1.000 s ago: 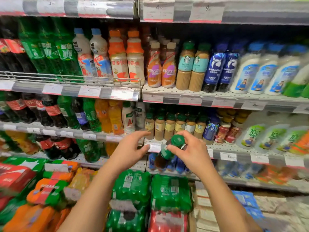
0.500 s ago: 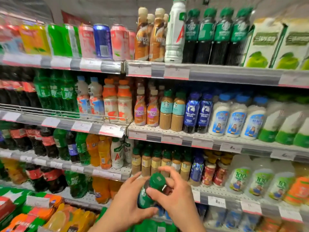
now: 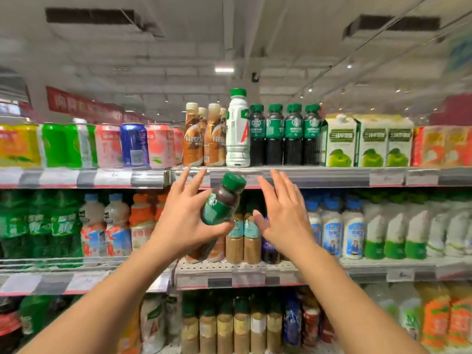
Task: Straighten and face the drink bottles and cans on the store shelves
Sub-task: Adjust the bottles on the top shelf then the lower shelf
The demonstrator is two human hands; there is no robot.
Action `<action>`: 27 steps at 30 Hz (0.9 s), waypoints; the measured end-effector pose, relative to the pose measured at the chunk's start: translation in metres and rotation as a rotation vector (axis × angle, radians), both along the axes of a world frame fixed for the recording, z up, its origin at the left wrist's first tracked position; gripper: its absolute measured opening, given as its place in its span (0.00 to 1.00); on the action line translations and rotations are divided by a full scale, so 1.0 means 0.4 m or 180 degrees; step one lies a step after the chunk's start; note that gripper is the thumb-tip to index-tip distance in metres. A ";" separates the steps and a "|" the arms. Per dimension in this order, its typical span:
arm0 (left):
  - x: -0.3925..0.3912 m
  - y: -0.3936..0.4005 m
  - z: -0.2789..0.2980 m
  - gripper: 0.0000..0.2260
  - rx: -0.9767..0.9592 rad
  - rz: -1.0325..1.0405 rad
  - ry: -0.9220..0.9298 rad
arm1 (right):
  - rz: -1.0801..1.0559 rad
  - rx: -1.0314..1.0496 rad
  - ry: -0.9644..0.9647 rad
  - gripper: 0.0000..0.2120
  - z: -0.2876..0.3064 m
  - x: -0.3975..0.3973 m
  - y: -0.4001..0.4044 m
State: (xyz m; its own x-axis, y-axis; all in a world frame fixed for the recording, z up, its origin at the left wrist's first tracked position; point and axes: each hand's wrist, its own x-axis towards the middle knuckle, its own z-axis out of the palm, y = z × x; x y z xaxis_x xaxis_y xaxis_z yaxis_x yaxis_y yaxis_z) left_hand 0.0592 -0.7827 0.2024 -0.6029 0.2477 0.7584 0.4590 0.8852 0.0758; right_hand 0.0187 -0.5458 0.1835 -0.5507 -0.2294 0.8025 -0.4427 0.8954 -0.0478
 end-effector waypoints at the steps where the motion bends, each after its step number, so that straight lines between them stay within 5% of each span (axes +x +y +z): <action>1: -0.016 0.007 0.024 0.33 -0.0111 0.0019 0.0040 | -0.0176 0.0148 -0.0114 0.38 0.013 -0.013 0.001; 5: -0.070 0.029 0.073 0.35 -0.0385 0.0067 0.0006 | -0.0638 0.0545 -0.0738 0.42 0.028 -0.047 0.006; 11: -0.151 -0.024 0.056 0.32 -0.0173 0.0117 -0.0081 | -0.0620 0.0565 -0.0529 0.37 0.046 -0.049 0.015; 15: -0.195 -0.060 0.021 0.22 -0.0261 -0.0106 0.0362 | -0.0296 0.0010 -0.0293 0.29 0.163 -0.059 -0.015; 20: -0.217 -0.065 0.009 0.23 -0.0245 -0.0087 0.0531 | -0.0509 -0.0617 -0.0126 0.23 0.315 -0.098 -0.121; 27: -0.210 -0.076 0.018 0.26 -0.0190 -0.0160 0.0313 | -0.1152 -0.0852 -0.0286 0.43 0.381 -0.165 -0.233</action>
State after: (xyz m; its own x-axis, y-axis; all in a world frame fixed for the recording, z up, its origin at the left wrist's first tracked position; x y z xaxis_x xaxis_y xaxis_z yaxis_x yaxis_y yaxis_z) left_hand -0.0250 -0.8129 0.2097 -0.5120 0.3222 0.7963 0.5055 0.8625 -0.0241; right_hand -0.0472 -0.6390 0.3359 -0.6273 0.1994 0.7528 -0.0872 0.9426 -0.3224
